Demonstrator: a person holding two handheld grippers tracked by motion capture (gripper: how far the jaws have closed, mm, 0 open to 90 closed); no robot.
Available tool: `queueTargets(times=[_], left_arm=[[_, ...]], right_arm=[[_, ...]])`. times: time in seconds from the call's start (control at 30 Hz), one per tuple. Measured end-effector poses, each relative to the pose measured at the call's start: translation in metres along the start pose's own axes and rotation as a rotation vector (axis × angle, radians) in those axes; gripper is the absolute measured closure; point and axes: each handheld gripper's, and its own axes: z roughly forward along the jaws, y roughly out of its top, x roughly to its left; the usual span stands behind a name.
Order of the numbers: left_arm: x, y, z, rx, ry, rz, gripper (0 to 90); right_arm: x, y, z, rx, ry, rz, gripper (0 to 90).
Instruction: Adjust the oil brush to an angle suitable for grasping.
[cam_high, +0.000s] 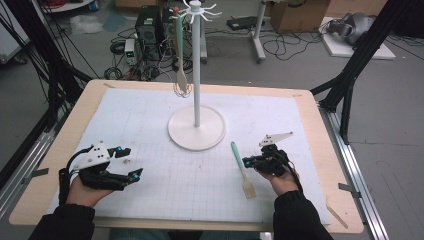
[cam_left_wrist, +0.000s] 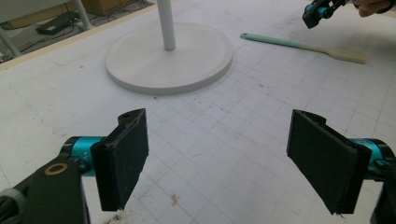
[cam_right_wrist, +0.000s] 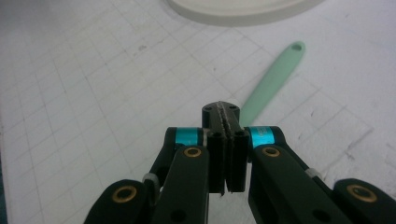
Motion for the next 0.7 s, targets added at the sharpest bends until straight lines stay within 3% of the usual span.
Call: queueTargets(times=[0.4, 0.7], left_arm=[[0.001, 0.0, 0.001, 0.001, -0.004, 0.006, 21.2], [0.0, 0.0, 0.001, 0.0, -0.005, 0.006, 21.2]], right_arm=[[-0.008, -0.005, 0.014, 0.05, -0.036, 0.037, 89.4], [-0.008, -0.005, 0.022, 0.075, -0.036, 0.047, 89.4]])
